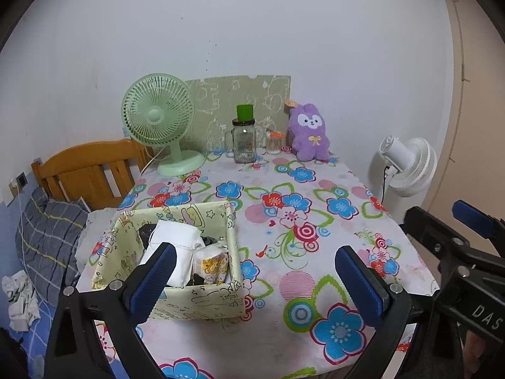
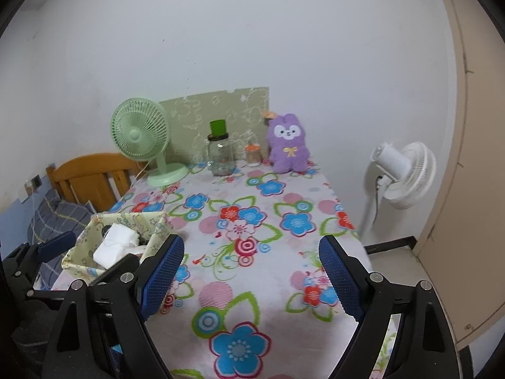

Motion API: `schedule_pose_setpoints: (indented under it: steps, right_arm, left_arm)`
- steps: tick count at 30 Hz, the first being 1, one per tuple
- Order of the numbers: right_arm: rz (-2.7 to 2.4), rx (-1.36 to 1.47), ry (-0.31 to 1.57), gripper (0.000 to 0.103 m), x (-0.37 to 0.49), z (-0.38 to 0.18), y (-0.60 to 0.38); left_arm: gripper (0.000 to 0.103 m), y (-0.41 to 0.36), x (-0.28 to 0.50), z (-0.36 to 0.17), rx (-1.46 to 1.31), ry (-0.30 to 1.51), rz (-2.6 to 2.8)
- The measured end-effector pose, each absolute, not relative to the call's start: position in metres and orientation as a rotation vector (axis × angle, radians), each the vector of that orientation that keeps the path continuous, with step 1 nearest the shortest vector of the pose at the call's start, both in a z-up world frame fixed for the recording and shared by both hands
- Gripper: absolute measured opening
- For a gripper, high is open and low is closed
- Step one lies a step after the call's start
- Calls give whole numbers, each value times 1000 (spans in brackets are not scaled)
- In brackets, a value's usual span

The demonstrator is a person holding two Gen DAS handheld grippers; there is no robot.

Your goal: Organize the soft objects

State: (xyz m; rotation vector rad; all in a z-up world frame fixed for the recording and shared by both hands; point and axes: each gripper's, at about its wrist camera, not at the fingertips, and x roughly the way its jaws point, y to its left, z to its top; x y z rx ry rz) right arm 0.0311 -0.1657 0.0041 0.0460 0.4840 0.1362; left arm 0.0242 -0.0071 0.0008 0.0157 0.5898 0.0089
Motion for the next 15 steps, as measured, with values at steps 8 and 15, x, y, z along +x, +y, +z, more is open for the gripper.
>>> schedule_pose_setpoints:
  steps: [8, 15]
  right_arm:
    - [99, 61, 435, 94, 10, 16, -180]
    - [80, 58, 407, 97, -6, 21, -182]
  left_arm:
    - [103, -1, 7, 16, 7, 536, 23]
    - [103, 4, -6, 22, -18, 508, 22]
